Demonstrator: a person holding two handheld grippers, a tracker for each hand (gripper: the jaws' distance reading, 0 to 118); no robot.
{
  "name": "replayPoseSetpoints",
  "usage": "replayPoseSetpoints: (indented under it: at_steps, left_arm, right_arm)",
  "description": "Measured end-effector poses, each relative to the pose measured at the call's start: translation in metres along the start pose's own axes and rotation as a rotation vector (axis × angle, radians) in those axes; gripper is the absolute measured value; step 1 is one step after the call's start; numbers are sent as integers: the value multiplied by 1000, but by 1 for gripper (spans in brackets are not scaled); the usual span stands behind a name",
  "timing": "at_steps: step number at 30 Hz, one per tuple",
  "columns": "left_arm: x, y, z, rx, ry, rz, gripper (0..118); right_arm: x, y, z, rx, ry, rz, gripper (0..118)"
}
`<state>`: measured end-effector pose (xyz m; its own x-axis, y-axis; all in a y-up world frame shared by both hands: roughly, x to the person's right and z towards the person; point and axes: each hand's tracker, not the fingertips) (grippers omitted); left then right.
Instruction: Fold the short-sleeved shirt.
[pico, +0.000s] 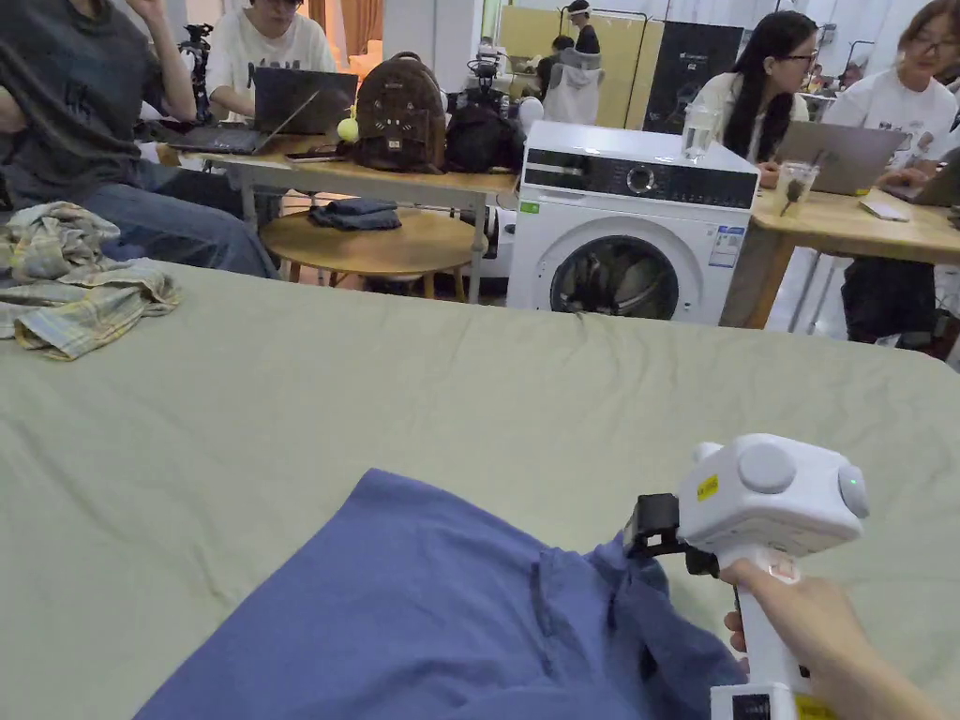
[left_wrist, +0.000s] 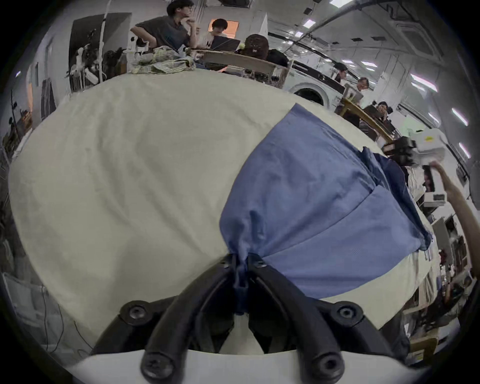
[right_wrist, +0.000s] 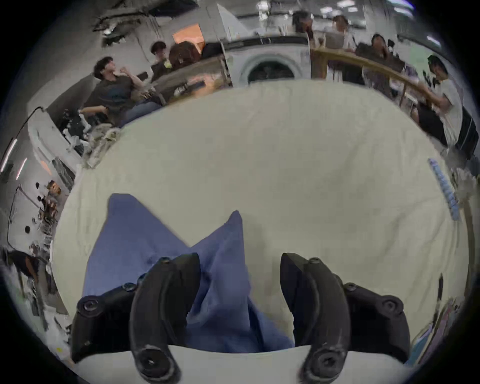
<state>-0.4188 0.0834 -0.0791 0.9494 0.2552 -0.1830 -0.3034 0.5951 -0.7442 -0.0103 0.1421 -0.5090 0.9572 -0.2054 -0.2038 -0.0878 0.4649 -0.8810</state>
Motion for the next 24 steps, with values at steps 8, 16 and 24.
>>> replayPoseSetpoints:
  at_steps: [8,16,24]
  left_arm:
    - [-1,1,-2,4,-5,24,2]
    - [2,0,9,73,-25,56,2]
    - [41,65,86,395,-128,-4,1]
  right_arm:
    - [5,-4,-27,-50,-90,55,0]
    - [5,-19,39,101,-7,116,0]
    - [7,-25,198,429,54,143,0]
